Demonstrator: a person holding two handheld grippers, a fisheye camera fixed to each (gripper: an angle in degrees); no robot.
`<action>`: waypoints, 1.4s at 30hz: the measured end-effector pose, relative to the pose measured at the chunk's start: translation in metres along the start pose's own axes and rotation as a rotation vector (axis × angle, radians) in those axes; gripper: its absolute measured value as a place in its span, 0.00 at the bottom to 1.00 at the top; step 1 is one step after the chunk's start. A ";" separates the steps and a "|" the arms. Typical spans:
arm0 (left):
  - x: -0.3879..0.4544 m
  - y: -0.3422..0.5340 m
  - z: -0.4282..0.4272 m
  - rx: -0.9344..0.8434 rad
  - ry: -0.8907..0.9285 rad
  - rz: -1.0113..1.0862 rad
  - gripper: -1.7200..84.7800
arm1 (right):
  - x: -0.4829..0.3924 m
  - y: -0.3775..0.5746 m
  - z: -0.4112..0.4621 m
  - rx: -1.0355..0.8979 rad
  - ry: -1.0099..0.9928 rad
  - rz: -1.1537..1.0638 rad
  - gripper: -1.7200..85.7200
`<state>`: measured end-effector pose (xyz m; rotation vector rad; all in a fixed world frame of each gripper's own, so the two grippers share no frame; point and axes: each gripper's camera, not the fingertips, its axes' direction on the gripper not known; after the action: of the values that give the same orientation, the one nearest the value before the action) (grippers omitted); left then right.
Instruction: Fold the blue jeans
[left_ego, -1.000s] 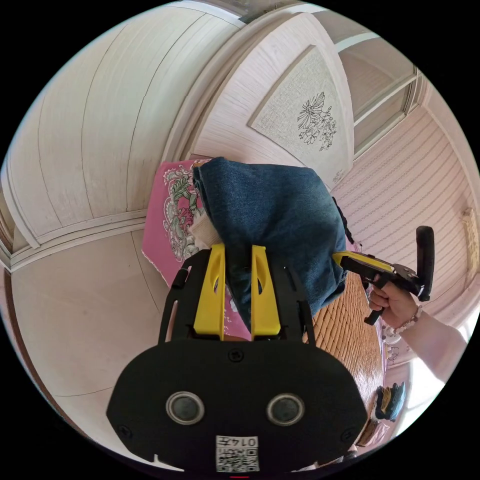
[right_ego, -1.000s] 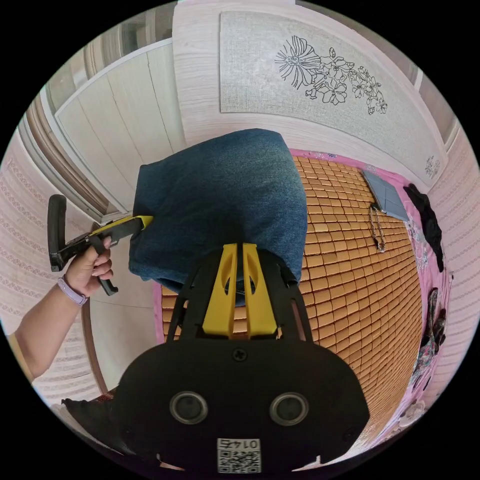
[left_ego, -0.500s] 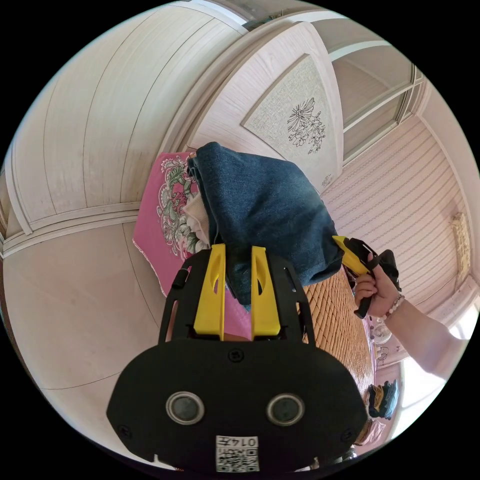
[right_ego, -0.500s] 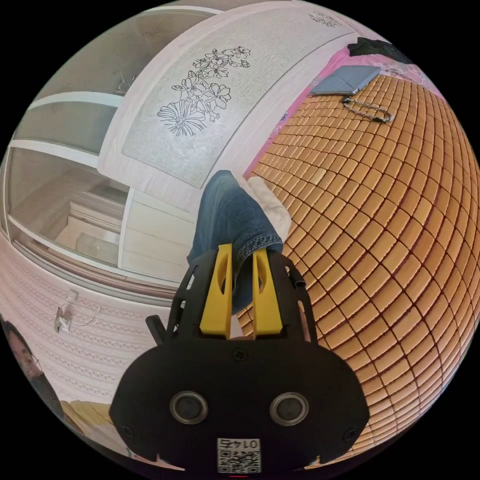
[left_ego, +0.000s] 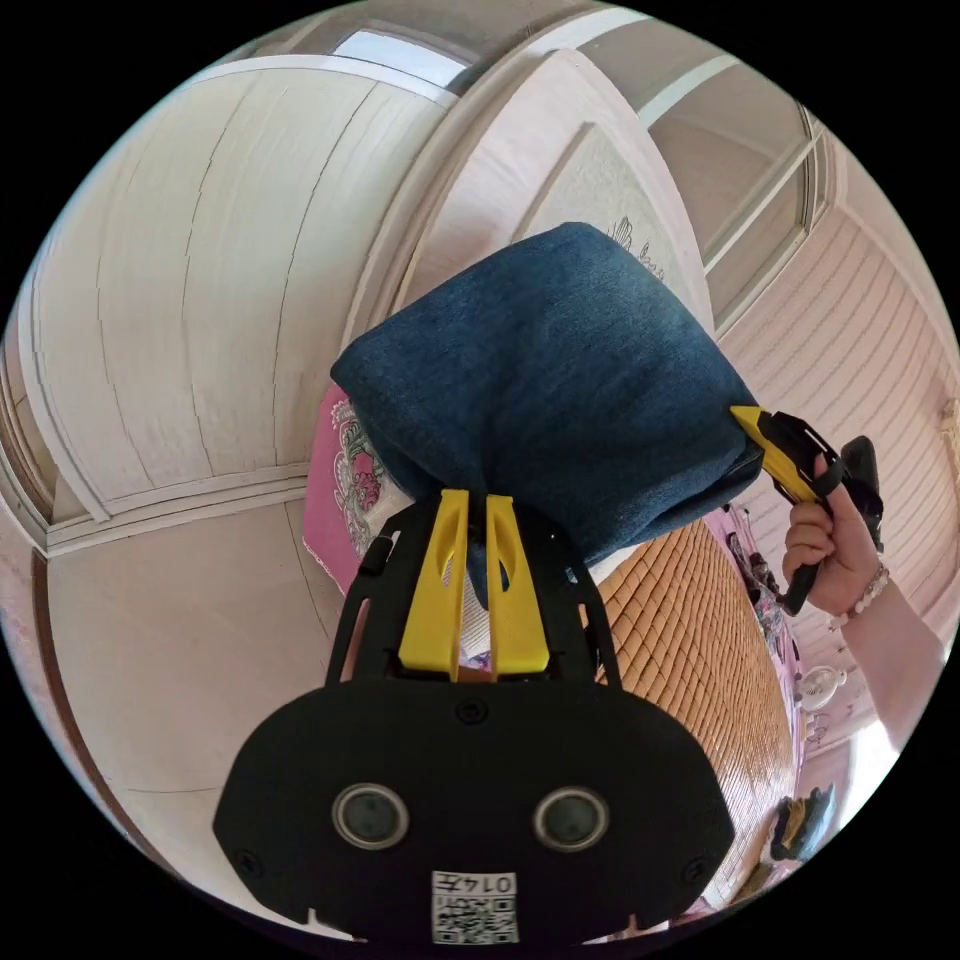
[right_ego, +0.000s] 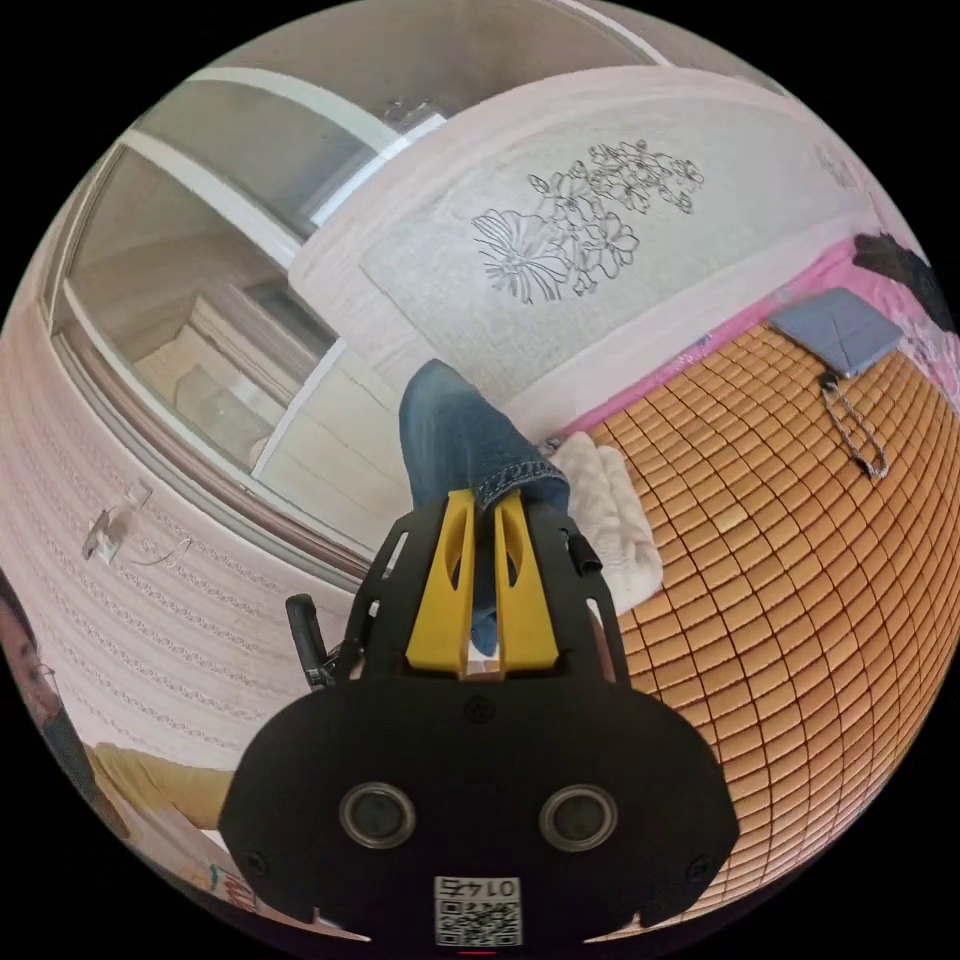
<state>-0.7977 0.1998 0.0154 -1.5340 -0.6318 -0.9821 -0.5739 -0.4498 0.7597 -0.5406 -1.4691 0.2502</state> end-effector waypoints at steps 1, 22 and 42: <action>0.004 0.007 0.009 -0.031 -0.012 0.030 0.04 | 0.009 0.013 -0.008 0.005 0.071 0.016 0.03; 0.378 0.422 -0.187 0.726 -0.449 1.578 0.04 | -0.154 0.452 -0.426 -0.207 0.833 -0.040 0.10; 0.845 1.046 -0.360 1.961 0.652 2.159 0.03 | -0.375 0.862 -0.718 0.512 1.105 0.607 0.12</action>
<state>0.4101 -0.4695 0.1927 0.4673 0.6371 0.8754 0.2319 -0.0291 0.0027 -0.5473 -0.1230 0.6523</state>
